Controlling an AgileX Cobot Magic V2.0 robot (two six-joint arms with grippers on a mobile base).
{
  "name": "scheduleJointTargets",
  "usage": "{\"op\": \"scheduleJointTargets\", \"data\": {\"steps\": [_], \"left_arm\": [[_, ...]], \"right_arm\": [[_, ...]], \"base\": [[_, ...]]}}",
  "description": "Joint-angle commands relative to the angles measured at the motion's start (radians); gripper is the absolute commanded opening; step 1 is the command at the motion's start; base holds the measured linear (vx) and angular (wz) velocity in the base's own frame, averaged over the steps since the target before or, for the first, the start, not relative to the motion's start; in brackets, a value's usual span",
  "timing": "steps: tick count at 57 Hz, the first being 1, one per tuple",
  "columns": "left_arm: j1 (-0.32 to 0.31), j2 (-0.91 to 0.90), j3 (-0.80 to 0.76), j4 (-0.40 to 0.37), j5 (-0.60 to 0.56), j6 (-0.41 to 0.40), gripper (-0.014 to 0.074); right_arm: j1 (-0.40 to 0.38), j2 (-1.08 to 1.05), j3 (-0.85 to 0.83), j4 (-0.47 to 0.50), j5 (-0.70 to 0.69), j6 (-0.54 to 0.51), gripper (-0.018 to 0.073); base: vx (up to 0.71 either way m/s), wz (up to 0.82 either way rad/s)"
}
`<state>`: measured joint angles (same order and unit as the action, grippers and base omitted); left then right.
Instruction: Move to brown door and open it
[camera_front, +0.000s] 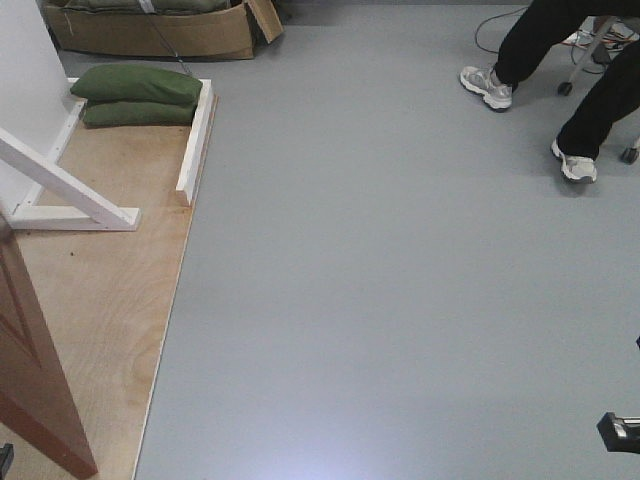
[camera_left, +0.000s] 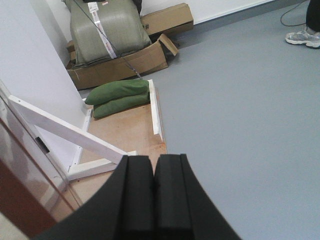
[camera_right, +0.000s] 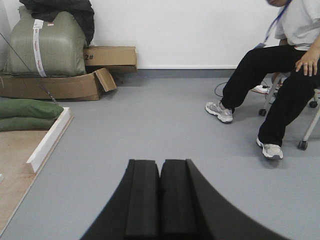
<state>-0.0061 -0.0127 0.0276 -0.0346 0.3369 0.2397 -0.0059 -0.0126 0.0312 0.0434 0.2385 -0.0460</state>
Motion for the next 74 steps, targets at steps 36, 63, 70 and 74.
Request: {"op": "scheduleJointTargets", "data": {"steps": [36,63,70,74], "left_arm": [[-0.001,-0.014,-0.019,-0.011,-0.077,-0.009,-0.0006],[-0.001,-0.013,-0.019,-0.011,-0.077,-0.009,-0.0006],[-0.001,-0.013,-0.019,-0.011,-0.077,-0.009,-0.0006],[-0.001,-0.013,-0.019,-0.011,-0.077,-0.009,-0.0006]], "right_arm": [[0.0,-0.011,0.005,-0.003,-0.082,-0.005,0.0],[0.0,-0.01,0.005,-0.003,-0.082,-0.005,0.0],[0.0,-0.01,0.005,-0.003,-0.082,-0.005,0.0],[0.0,-0.01,0.005,-0.003,-0.082,-0.005,0.0]], "base": [[0.16,0.02],[0.02,0.0],[0.0,0.0],[0.0,0.0]]}}
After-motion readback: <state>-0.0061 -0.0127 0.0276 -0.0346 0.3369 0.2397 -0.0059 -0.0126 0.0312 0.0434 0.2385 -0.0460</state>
